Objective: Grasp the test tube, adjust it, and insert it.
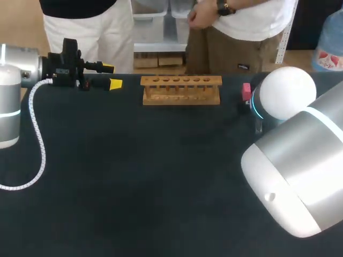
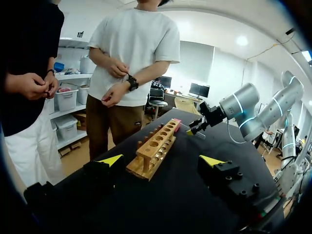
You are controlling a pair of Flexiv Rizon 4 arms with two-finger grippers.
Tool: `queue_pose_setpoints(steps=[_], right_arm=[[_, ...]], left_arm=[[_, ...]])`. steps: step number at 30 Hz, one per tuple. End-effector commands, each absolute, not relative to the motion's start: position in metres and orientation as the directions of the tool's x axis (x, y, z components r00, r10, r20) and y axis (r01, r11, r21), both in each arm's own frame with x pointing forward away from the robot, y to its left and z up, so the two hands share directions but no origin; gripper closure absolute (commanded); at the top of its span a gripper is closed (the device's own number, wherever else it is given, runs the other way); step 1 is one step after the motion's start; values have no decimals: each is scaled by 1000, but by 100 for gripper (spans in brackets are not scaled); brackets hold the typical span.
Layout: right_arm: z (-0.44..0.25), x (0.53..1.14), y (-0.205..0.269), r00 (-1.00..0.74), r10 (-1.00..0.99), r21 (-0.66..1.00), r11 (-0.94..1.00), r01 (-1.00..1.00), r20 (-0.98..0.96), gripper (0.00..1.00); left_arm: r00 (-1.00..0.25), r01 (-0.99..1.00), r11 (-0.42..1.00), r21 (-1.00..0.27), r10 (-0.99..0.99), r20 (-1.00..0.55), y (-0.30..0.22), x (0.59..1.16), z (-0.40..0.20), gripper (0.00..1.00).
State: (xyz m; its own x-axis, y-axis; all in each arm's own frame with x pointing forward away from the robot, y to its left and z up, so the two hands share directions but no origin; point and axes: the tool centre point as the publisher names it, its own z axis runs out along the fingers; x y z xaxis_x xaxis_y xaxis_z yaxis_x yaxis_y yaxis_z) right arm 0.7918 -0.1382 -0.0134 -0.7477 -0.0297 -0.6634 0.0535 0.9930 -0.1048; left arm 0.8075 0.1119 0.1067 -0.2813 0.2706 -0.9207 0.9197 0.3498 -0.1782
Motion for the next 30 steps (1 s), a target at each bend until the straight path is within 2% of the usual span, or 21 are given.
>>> queue_pose_setpoints(steps=[1,2,3,9,11,21,24,30], right_arm=[[-14,794,-139,-751,-28,-92,995,43,-660,32],[-14,795,-138,-751,-28,-90,995,42,-660,48],[-14,795,-138,-751,-28,-89,995,41,-660,50],[-15,795,-138,-752,-26,-80,996,36,-659,55],[-15,795,-138,-752,-27,-81,996,34,-659,60],[-14,792,-140,-754,-25,-81,996,38,-656,65],[-14,792,-140,-755,-25,-82,996,38,-655,68],[-14,792,-141,-758,-28,-84,996,35,-652,82]], left_arm=[[-278,920,352,-175,268,-923,112,806,106,0],[-278,920,352,-175,268,-923,112,806,106,0],[-278,920,352,-175,268,-923,112,806,106,0],[-278,920,352,-175,268,-923,112,806,106,0],[-278,920,352,-175,268,-923,112,806,106,0],[-278,920,352,-175,268,-923,112,806,106,0],[-278,920,352,-175,268,-923,112,806,106,0],[-278,920,352,-175,268,-923,112,806,106,0]])
